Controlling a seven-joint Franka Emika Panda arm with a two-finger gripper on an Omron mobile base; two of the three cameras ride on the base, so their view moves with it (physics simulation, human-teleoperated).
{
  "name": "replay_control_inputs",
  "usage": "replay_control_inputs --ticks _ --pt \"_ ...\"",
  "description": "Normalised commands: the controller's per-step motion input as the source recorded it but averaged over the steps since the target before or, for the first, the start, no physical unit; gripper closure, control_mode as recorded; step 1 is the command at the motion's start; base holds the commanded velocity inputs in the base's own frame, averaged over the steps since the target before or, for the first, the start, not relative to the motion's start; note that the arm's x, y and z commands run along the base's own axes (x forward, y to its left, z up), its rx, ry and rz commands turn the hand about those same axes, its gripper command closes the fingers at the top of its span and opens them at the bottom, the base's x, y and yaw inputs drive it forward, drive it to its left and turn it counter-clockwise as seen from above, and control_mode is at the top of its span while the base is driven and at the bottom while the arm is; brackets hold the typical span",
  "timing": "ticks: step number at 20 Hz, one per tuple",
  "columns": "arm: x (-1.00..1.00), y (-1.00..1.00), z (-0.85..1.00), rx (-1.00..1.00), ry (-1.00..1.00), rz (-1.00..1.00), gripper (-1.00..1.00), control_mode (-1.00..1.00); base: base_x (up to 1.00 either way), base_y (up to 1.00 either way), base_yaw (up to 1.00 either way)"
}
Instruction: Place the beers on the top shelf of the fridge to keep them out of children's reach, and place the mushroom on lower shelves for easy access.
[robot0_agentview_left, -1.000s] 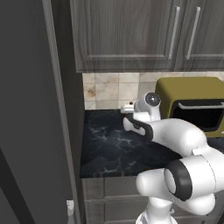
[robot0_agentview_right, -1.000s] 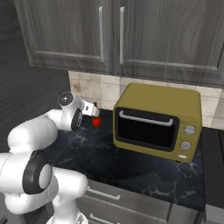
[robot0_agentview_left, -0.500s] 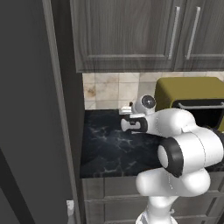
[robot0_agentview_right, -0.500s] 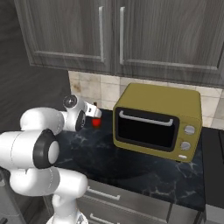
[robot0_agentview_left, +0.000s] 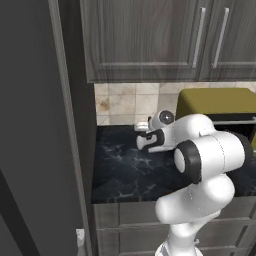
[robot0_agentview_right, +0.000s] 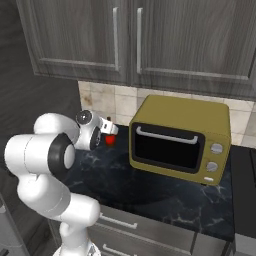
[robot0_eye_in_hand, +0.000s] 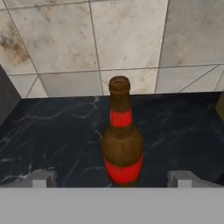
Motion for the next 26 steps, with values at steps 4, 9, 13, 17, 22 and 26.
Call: replay_control_inputs --ticks 4,9,13,17,22,26 --pt "0.27 0.00 -0.09 0.00 0.00 0.00 -1.00 -1.00 0.00 0.00 0.00" --pt "0.26 0.00 -0.08 0.00 0.00 0.00 -1.00 -1.00 0.00 0.00 0.00" --pt "0.26 0.00 -0.08 0.00 0.00 0.00 -1.00 -1.00 0.00 0.00 0.00" --pt "0.26 0.00 -0.09 0.00 0.00 0.00 -1.00 -1.00 0.00 0.00 0.00" --pt "0.22 0.00 -0.09 0.00 0.00 0.00 -1.00 -1.00 0.00 0.00 0.00" --pt "0.23 0.00 -0.10 0.00 0.00 0.00 -1.00 -1.00 0.00 0.00 0.00"
